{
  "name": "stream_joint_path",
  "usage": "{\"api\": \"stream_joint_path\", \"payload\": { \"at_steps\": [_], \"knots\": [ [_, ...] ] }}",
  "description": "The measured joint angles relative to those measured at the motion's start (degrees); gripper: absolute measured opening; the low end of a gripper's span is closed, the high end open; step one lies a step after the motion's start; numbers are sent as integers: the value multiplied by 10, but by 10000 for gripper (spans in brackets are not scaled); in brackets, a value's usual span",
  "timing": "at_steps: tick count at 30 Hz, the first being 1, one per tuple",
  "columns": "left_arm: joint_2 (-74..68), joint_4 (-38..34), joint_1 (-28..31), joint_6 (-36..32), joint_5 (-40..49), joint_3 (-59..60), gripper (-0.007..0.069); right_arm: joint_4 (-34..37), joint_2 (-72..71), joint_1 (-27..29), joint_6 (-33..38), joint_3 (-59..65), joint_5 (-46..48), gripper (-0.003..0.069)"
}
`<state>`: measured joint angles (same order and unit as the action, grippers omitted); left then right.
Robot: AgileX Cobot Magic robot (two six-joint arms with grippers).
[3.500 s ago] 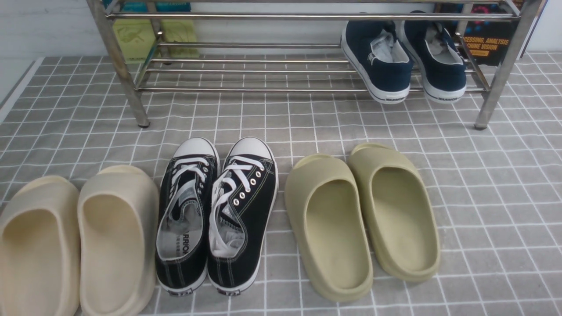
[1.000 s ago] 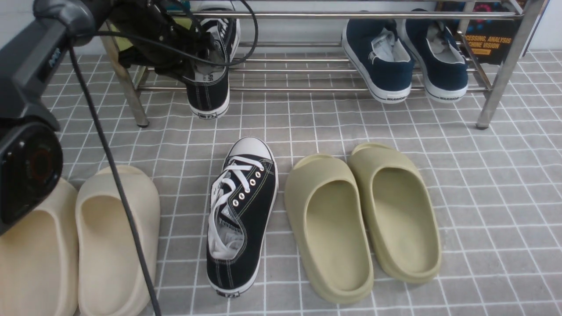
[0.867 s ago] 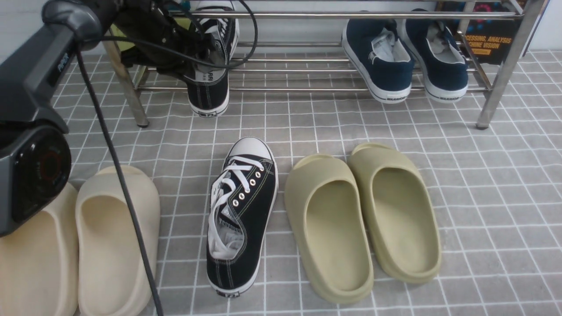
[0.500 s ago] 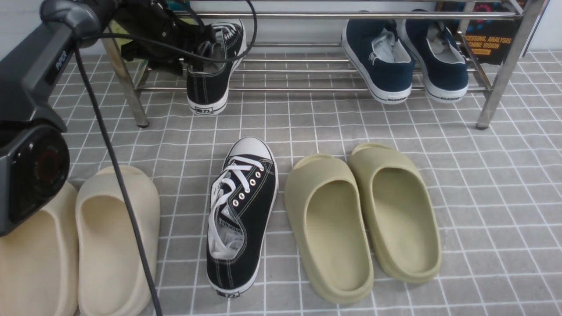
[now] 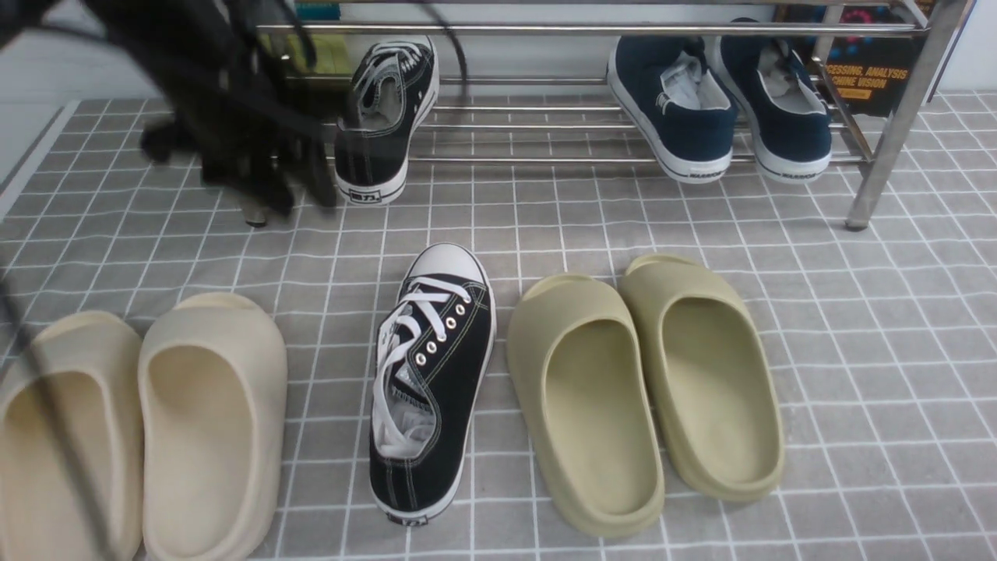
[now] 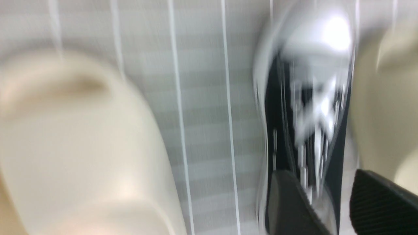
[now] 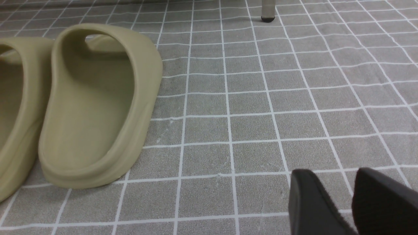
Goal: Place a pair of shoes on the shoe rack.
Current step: Use the left arm to grab the shoe closest to it
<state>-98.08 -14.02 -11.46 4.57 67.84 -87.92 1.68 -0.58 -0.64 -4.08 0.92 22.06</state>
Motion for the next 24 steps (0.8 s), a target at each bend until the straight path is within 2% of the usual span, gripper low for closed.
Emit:
{"api": "stream_joint_path", "payload": {
  "at_steps": [2, 6, 12, 13, 15, 17, 18, 20, 24],
  "knots": [
    [35, -5, -29, -3, -67, 105, 260, 0, 0, 0, 0, 0, 0, 239],
    [44, -7, -73, -1, -195, 238, 248, 0, 0, 0, 0, 0, 0, 239],
    [7, -7, -103, 16, -282, 284, 243, 0, 0, 0, 0, 0, 0, 239],
    [5, -7, -104, 16, -283, 284, 241, 0, 0, 0, 0, 0, 0, 239],
    [-14, -7, -105, 19, -300, 283, 187, 0, 0, 0, 0, 0, 0, 239],
    [-14, -4, -105, 20, -301, 283, 97, 0, 0, 0, 0, 0, 0, 239],
    [-14, -3, -105, 20, -301, 283, 86, 0, 0, 0, 0, 0, 0, 239],
    [-11, 2, -105, 21, -288, 277, -13, 0, 0, 0, 0, 0, 0, 239],
    [15, 1, -105, 23, -235, 256, -13, 0, 0, 0, 0, 0, 0, 239]
  ]
}}
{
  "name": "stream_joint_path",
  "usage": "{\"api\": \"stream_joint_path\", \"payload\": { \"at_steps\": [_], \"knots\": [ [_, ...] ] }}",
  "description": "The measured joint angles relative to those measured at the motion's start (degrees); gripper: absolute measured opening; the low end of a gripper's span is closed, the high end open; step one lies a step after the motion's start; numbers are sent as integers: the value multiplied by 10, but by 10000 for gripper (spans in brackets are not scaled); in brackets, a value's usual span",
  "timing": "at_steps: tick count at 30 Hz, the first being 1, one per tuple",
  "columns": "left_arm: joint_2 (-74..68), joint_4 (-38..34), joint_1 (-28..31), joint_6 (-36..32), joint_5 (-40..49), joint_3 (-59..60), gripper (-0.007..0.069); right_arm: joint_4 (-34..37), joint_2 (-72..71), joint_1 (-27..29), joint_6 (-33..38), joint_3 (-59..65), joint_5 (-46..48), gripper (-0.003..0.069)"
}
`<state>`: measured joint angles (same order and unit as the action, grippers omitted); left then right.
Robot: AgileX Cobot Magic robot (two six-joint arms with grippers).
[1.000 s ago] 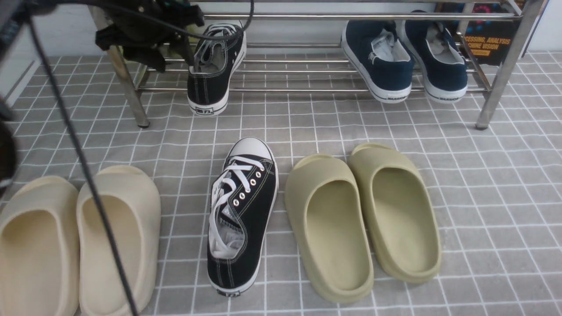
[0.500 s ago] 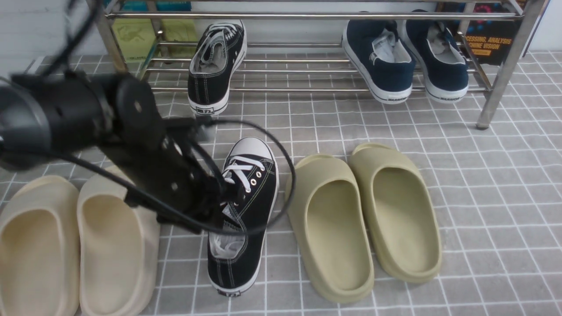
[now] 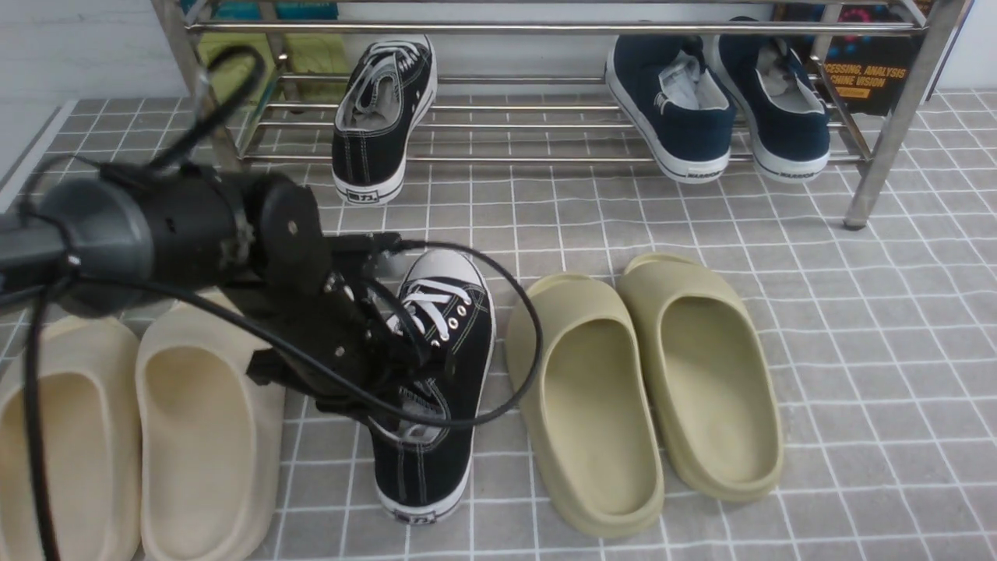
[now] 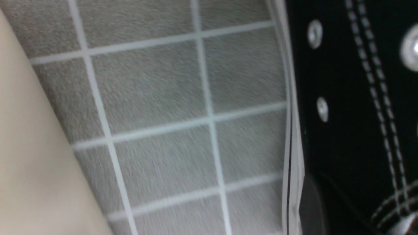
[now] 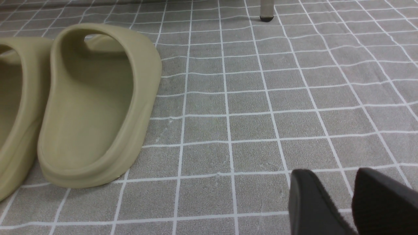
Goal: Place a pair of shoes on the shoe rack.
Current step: Use the left arm to grab the shoe closest to it, then use the left arm to put a shoe into the shoe rack
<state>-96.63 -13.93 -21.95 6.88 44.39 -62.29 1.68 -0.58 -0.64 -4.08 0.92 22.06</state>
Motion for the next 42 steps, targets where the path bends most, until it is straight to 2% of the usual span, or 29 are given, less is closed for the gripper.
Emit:
{"api": "stream_joint_path", "payload": {
  "at_steps": [1, 4, 8, 20, 29, 33, 42],
  "knots": [
    [18, 3, 0, 0, 38, -17, -13, 0, 0, 0, 0, 0, 0, 239],
    [39, 5, 0, 0, 71, -61, -13, 0, 0, 0, 0, 0, 0, 239],
    [35, 2, 0, -5, 76, -130, -13, 0, 0, 0, 0, 0, 0, 239],
    [-162, 53, 4, 9, 115, -398, -13, 0, 0, 0, 0, 0, 0, 239],
    [-294, 53, 33, 75, 110, -602, -13, 0, 0, 0, 0, 0, 0, 239],
    [-337, 58, 36, 83, 82, -643, -13, 0, 0, 0, 0, 0, 0, 239],
    [-360, 61, 34, 94, 19, -653, -13, 0, 0, 0, 0, 0, 0, 239]
  ]
}}
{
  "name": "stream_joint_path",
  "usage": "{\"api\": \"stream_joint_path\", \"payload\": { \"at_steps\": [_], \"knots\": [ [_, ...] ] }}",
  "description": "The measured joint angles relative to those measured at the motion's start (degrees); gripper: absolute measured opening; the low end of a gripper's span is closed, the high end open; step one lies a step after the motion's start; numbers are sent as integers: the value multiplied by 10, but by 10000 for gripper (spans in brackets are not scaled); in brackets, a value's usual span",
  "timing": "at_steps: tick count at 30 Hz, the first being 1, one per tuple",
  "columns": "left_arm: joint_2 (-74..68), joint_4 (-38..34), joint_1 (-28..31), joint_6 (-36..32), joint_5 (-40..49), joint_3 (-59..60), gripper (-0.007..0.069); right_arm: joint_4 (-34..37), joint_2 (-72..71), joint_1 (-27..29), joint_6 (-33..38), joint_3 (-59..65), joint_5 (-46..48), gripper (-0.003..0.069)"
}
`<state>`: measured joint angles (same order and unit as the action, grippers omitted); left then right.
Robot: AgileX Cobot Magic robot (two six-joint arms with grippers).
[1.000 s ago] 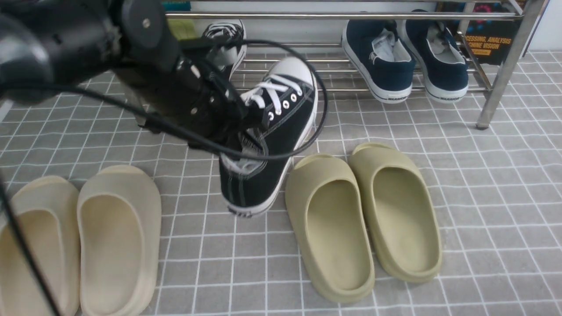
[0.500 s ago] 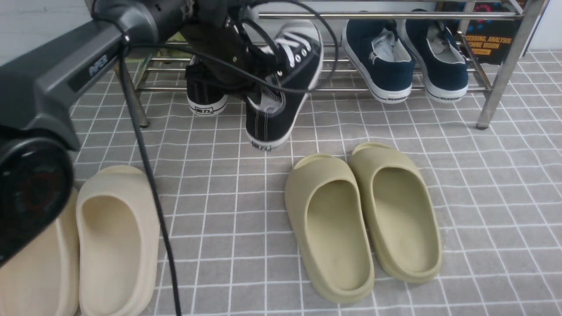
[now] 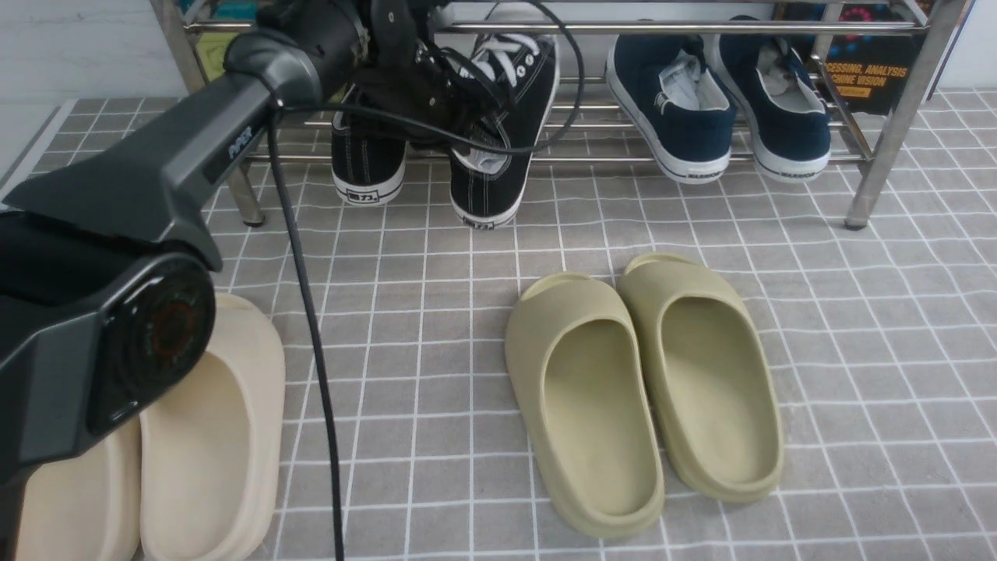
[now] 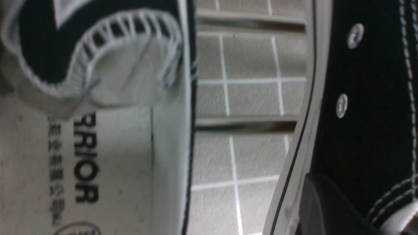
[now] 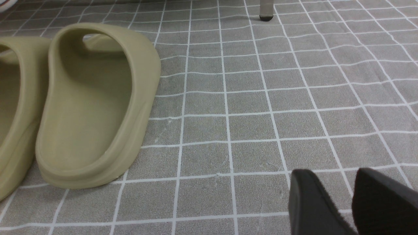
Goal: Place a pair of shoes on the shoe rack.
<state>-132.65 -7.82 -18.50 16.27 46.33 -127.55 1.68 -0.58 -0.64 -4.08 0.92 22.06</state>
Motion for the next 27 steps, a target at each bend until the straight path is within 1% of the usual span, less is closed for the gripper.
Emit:
{"api": "stream_joint_path", "payload": {
  "at_steps": [4, 5, 6, 8, 12, 14, 16, 17, 19, 20, 21, 23, 25, 27],
  "knots": [
    [0, -1, 0, 7, -13, 0, -3, 0, 0, 0, 0, 0, 0, 239],
    [0, -1, 0, 12, -17, 0, 20, 0, 0, 0, 0, 0, 0, 239],
    [0, -1, 0, 12, -18, 0, 28, 0, 0, 0, 0, 0, 0, 239],
    [0, 0, 0, 29, -37, -2, 97, 0, 0, 0, 0, 0, 0, 239],
    [2, 3, 0, 59, -44, -6, 223, 0, 0, 0, 0, 0, 0, 239],
    [7, 6, 0, 63, -31, -6, 268, 0, 0, 0, 0, 0, 0, 239],
    [15, 6, 0, 62, -14, -6, 288, 0, 0, 0, 0, 0, 0, 239],
    [28, 8, 0, 51, 12, -6, 299, 0, 0, 0, 0, 0, 0, 239],
    [59, 9, 0, 21, 55, -6, 295, 0, 0, 0, 0, 0, 0, 239],
    [62, 9, 0, 14, 59, -6, 293, 0, 0, 0, 0, 0, 0, 239],
    [89, 11, 0, -13, 96, -6, 272, 0, 0, 0, 0, 0, 0, 239],
    [143, 12, 0, -56, 150, -6, 202, 0, 0, 0, 0, 0, 0, 239],
    [182, 15, 0, -81, 191, -7, 138, 0, 0, 0, 0, 0, 0, 239],
    [236, 16, 0, -109, 236, -7, 50, 0, 0, 0, 0, 0, 0, 239]
  ]
}}
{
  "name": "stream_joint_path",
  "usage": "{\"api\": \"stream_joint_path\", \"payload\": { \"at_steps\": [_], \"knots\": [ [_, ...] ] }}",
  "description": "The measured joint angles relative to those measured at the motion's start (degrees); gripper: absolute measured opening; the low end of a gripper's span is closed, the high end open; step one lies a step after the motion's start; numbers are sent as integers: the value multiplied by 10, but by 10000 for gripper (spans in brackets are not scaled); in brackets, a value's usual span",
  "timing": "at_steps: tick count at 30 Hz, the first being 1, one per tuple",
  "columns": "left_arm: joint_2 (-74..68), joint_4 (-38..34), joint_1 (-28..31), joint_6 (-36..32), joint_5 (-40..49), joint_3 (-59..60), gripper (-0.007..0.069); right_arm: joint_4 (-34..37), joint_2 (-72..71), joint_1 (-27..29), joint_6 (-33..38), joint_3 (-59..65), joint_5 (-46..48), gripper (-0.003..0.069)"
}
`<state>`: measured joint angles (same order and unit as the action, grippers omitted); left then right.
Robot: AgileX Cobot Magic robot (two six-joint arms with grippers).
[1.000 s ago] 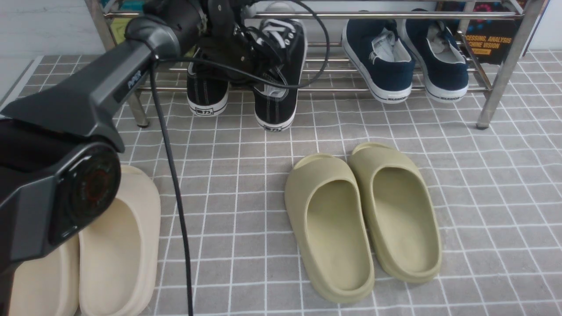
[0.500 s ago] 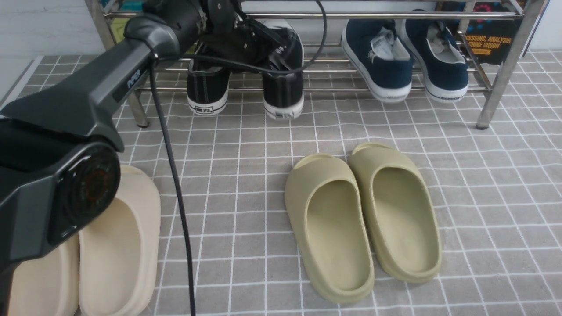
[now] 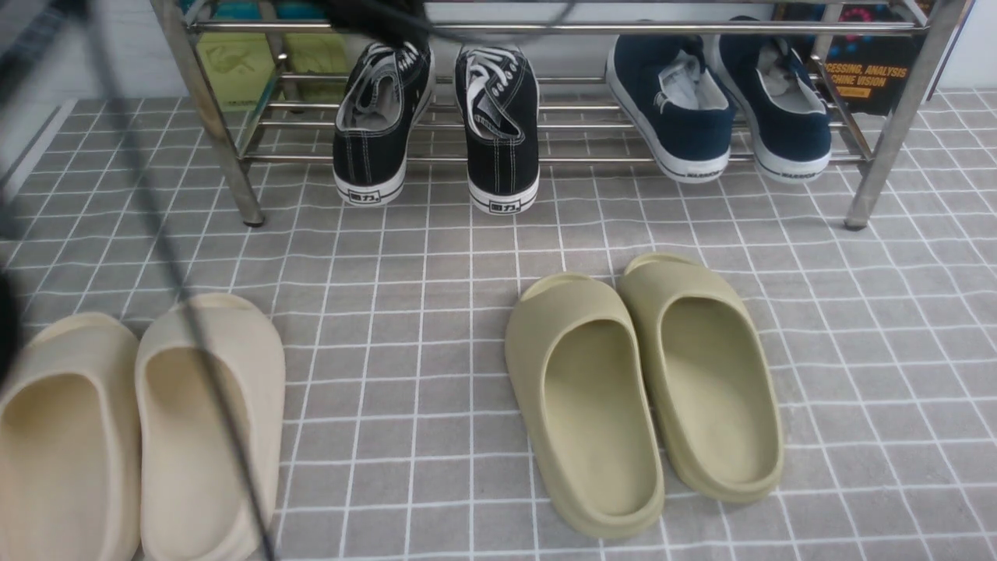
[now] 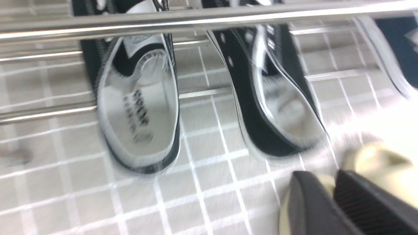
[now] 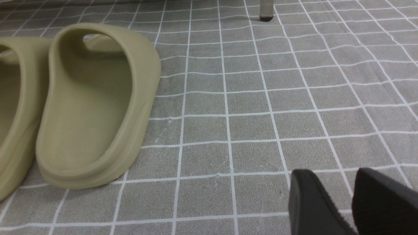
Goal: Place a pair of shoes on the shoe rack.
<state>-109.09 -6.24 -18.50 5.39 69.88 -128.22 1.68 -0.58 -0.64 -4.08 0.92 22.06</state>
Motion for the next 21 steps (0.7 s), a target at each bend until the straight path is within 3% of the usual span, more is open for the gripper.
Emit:
{"api": "stream_joint_path", "payload": {
  "at_steps": [1, 2, 7, 10, 16, 17, 18, 21],
  "knots": [
    [6, 0, 0, -2, 3, 0, 42, 0, 0, 0, 0, 0, 0, 239],
    [53, 0, 0, -18, 16, 0, -14, 0, 0, 0, 0, 0, 0, 239],
    [223, -1, 0, -35, 12, 57, -13, 0, 0, 0, 0, 0, 0, 239],
    [339, -1, 0, -36, -46, 163, -13, 0, 0, 0, 0, 0, 0, 239],
    [632, -1, 0, -36, -397, 596, -13, 0, 0, 0, 0, 0, 0, 239],
    [640, -1, 0, -36, -420, 610, -13, 0, 0, 0, 0, 0, 0, 239],
    [699, -1, 0, -36, -488, 709, -13, 0, 0, 0, 0, 0, 0, 239],
    [782, -7, 0, -36, -564, 849, -13, 0, 0, 0, 0, 0, 0, 239]
  ]
}}
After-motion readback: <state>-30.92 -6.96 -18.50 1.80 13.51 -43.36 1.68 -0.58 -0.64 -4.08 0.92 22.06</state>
